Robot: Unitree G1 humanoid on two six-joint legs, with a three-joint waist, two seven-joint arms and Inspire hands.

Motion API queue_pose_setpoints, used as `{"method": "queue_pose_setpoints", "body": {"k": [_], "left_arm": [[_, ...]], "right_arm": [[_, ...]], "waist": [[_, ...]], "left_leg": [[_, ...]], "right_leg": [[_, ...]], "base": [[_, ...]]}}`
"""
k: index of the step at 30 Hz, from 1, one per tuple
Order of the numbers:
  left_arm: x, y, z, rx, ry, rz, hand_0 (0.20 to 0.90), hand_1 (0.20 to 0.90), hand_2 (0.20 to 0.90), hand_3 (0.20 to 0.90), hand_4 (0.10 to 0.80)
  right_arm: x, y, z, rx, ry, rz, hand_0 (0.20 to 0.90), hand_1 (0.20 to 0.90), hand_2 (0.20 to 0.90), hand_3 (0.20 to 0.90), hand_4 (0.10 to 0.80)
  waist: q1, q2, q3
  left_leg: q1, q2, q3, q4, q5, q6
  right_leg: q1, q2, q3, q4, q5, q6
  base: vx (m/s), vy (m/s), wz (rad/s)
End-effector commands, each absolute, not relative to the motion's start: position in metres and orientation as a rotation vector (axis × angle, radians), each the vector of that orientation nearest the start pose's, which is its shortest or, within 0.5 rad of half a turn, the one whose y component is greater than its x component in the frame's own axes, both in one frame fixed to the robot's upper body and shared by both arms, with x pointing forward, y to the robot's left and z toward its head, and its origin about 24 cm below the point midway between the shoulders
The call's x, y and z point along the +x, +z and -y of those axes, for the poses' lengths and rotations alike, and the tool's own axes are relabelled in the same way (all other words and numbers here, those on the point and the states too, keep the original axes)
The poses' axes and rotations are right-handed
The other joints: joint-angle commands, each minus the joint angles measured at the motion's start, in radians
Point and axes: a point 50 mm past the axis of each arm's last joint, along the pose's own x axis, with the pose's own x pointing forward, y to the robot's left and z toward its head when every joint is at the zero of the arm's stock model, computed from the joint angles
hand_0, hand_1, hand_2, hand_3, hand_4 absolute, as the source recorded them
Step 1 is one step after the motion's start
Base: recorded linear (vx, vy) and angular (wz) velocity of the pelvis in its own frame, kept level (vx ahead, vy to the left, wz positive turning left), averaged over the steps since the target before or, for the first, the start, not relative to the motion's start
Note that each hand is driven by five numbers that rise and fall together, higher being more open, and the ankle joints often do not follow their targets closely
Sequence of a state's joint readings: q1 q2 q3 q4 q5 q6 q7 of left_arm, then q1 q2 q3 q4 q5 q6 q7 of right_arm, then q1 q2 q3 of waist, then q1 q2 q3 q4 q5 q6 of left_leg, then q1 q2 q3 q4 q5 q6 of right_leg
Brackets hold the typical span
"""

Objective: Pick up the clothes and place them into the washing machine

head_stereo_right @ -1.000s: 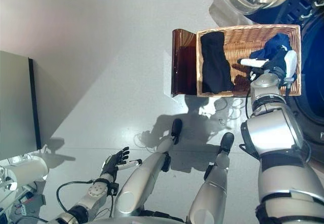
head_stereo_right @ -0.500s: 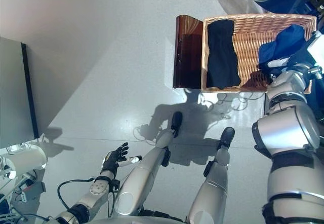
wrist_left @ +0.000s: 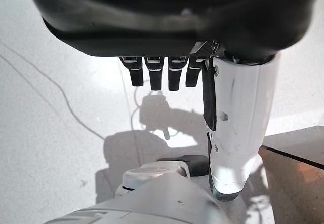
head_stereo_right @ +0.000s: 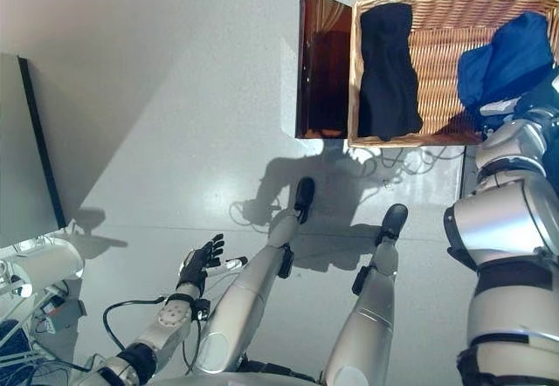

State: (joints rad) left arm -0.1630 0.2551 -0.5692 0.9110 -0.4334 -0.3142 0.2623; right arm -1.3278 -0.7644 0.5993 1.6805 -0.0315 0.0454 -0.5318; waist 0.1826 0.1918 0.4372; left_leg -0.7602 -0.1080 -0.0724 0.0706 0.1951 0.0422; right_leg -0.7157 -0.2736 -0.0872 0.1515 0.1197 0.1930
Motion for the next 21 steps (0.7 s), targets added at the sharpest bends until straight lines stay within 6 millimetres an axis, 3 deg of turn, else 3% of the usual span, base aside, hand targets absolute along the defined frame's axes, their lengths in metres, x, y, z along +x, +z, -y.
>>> {"method": "queue_pose_setpoints", "body": {"k": [1,2,3,5,9,11,14,16,19,21], "left_arm": [[0.211,-0.096,-0.175,0.161,0.074,-0.514,0.9,0.9,0.9,0.9,0.8],[0.211,-0.096,-0.177,0.155,0.086,-0.51,0.9,0.9,0.9,0.9,0.8],[0.211,-0.096,-0.177,0.16,0.084,-0.51,0.9,0.9,0.9,0.9,0.8],[0.211,-0.096,-0.178,0.159,0.091,-0.507,0.9,0.9,0.9,0.9,0.8],[0.214,-0.093,-0.179,0.153,0.097,-0.494,0.9,0.9,0.9,0.9,0.8],[0.214,-0.093,-0.18,0.155,0.097,-0.49,0.9,0.9,0.9,0.9,0.8],[0.214,-0.092,-0.182,0.155,0.1,-0.487,0.9,0.9,0.9,0.9,0.8],[0.214,-0.092,-0.181,0.152,0.098,-0.489,0.9,0.9,0.9,0.9,0.8],[0.211,-0.094,-0.184,0.149,0.113,-0.502,0.9,0.9,0.9,0.9,0.8],[0.211,-0.093,-0.184,0.138,0.122,-0.498,0.9,0.9,0.9,0.9,0.8]], "right_arm": [[0.323,0.297,0.406,-1.124,-1.192,-0.093,0.491,0.491,0.491,0.491,0.508],[0.324,0.296,0.405,-1.13,-1.181,-0.093,0.282,0.282,0.282,0.282,0.359],[0.326,0.296,0.403,-1.133,-1.172,-0.088,0.225,0.225,0.225,0.225,0.318],[0.33,0.296,0.398,-1.14,-1.15,-0.079,0.277,0.277,0.277,0.277,0.355],[0.332,0.296,0.397,-1.135,-1.134,-0.089,0.318,0.318,0.318,0.318,0.384],[0.333,0.296,0.396,-1.131,-1.124,-0.089,0.378,0.378,0.378,0.378,0.427],[0.334,0.299,0.394,-1.124,-1.12,-0.089,0.392,0.392,0.392,0.392,0.437],[0.333,0.299,0.396,-1.127,-1.119,-0.1,0.491,0.491,0.491,0.491,0.508],[0.328,0.307,0.399,-1.135,-1.141,-0.105,0.464,0.464,0.464,0.464,0.488],[0.329,0.312,0.396,-1.127,-1.143,-0.082,0.2,0.2,0.2,0.2,0.3]], "waist": [[0.017,0.03,0.004],[0.018,0.03,0.002],[0.019,0.029,0.003],[0.022,0.033,0.002],[0.031,0.036,-0.002],[0.031,0.035,-0.001],[0.038,0.038,0.0],[0.039,0.04,0.0],[0.044,0.05,0.0],[0.039,0.053,0.004]], "left_leg": [[-0.091,0.03,0.018,0.156,-0.122,-0.108],[-0.103,0.026,0.019,0.172,-0.129,-0.104],[-0.106,0.024,0.019,0.174,-0.132,-0.102],[-0.125,0.022,0.022,0.19,-0.137,-0.099],[-0.142,0.02,0.018,0.21,-0.142,-0.099],[-0.145,0.021,0.016,0.209,-0.143,-0.099],[-0.158,0.018,0.013,0.212,-0.142,-0.1],[-0.166,0.017,0.012,0.218,-0.142,-0.099],[-0.197,0.011,0.011,0.235,-0.144,-0.099],[-0.205,0.011,0.015,0.238,-0.144,-0.098]], "right_leg": [[-0.027,0.01,0.054,0.07,-0.062,-0.097],[-0.043,0.012,0.061,0.087,-0.067,-0.099],[-0.047,0.011,0.062,0.092,-0.069,-0.098],[-0.067,0.009,0.065,0.113,-0.074,-0.099],[-0.089,0.012,0.069,0.152,-0.094,-0.105],[-0.095,0.012,0.072,0.156,-0.098,-0.106],[-0.112,0.012,0.07,0.17,-0.105,-0.107],[-0.122,0.011,0.073,0.181,-0.11,-0.108],[-0.164,0.008,0.079,0.223,-0.125,-0.112],[-0.179,0.008,0.086,0.231,-0.125,-0.112]], "base": [[0.0,0.035,0.04],[0.0,0.0,0.0],[0.0,0.0,0.0],[0.0,0.0,0.0],[-0.002,0.005,0.06],[-0.005,0.009,0.09],[-0.005,0.004,0.01],[-0.013,0.005,-0.04],[-0.024,0.028,0.06],[-0.012,0.04,0.08]]}}
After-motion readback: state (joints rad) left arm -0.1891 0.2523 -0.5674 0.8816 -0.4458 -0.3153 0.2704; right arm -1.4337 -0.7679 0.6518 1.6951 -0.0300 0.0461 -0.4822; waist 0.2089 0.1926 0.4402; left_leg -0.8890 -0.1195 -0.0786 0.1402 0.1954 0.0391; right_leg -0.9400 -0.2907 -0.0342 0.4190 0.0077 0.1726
